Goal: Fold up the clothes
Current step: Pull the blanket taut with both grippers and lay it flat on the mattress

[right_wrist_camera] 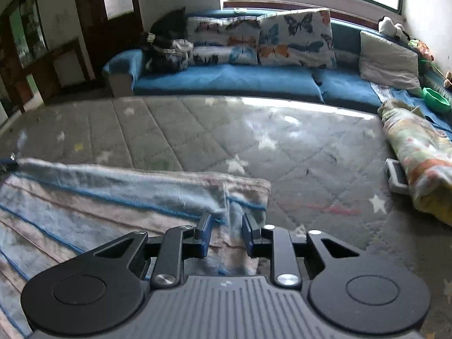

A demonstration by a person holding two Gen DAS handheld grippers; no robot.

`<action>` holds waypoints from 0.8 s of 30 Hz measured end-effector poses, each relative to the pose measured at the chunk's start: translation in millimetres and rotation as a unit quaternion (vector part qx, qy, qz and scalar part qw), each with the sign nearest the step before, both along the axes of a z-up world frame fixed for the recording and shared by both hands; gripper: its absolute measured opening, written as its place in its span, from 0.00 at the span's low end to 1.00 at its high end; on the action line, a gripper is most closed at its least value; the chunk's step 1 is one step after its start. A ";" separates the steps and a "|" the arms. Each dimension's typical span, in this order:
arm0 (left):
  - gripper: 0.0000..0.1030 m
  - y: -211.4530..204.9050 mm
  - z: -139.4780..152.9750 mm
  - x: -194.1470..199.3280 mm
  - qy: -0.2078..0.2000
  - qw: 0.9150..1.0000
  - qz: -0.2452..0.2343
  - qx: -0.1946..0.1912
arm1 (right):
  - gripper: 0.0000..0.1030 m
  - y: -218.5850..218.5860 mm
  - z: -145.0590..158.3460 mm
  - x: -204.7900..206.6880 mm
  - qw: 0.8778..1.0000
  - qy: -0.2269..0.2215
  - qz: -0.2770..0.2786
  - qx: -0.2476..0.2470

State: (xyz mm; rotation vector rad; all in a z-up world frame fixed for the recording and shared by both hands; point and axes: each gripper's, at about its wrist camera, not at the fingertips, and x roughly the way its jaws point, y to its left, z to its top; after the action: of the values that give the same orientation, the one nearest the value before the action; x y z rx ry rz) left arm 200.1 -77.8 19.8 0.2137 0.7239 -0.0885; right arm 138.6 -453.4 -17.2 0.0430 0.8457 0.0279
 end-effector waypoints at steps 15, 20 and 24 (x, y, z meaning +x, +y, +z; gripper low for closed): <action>0.17 -26.4 -8.3 -84.6 0.033 0.993 -0.112 -0.033 | 0.22 12.9 9.8 -49.8 0.997 0.054 0.057 -0.019; 0.17 -18.3 -0.9 -96.2 0.026 0.994 -0.105 -0.035 | 0.23 18.3 14.2 -68.5 0.996 0.051 0.058 -0.038; 0.19 -11.1 0.0 -114.3 0.028 0.993 -0.108 -0.033 | 0.23 28.9 14.1 -82.2 0.993 0.065 0.090 -0.044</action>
State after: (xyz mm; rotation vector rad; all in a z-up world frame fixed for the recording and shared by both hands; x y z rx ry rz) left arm 85.8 -88.9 19.7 0.2261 0.7508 -0.3258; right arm 56.4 -424.4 -3.0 -0.1159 0.9790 0.1587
